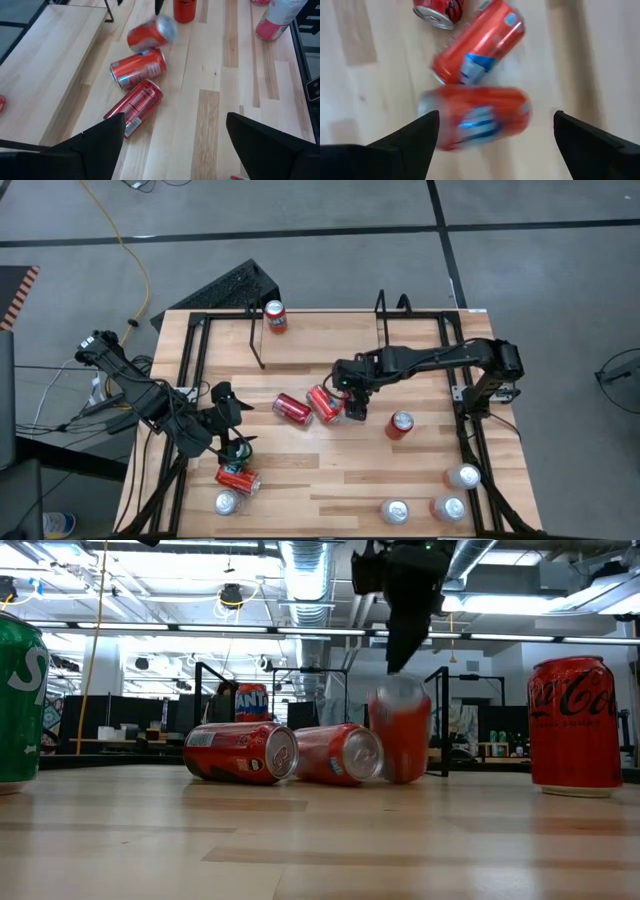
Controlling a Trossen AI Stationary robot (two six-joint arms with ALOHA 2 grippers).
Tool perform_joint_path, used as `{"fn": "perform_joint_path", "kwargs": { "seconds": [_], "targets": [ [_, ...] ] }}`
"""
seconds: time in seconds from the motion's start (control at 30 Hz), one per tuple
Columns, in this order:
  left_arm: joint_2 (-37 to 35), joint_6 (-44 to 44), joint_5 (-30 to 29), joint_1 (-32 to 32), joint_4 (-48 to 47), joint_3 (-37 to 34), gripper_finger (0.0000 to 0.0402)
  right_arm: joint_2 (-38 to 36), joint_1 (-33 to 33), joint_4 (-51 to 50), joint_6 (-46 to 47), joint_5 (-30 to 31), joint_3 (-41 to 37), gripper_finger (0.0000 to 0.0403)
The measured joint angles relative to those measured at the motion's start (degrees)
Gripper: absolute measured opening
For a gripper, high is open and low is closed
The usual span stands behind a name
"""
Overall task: Place canned beverage on shelf
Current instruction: Put the red soda can on the shelf and align with the other red soda can
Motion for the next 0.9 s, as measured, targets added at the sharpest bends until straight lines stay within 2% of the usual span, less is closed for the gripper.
{"fn": "perform_joint_path", "kwargs": {
  "seconds": [0.1,0.27,0.47,0.73,0.9],
  "targets": [
    [0.0,-0.06,-0.01,0.0,-0.01,0.0,0.0332,-0.02,0.8,0.01,-3.5,2.28,0.3,0.0368],
    [-0.02,-0.19,0.26,0.0,-0.04,0.0,0.0332,0.0,3.88,-1.85,-7.65,2.42,0.3,0.0368],
    [0.0,-0.08,1.03,0.0,-0.05,0.0,0.0332,0.55,9.28,-7.8,-24.57,2.39,0.3,0.0368],
    [0.05,-2.62,1.09,0.0,-0.16,0.0,0.0332,5.32,12.43,-15.44,-43.99,1.05,-0.55,0.0368],
    [0.48,-3.03,1.71,-0.19,-0.24,-0.24,0.0332,9.32,14.06,-16.0,-48.51,1.33,-2.32,0.0368]
  ]
}}
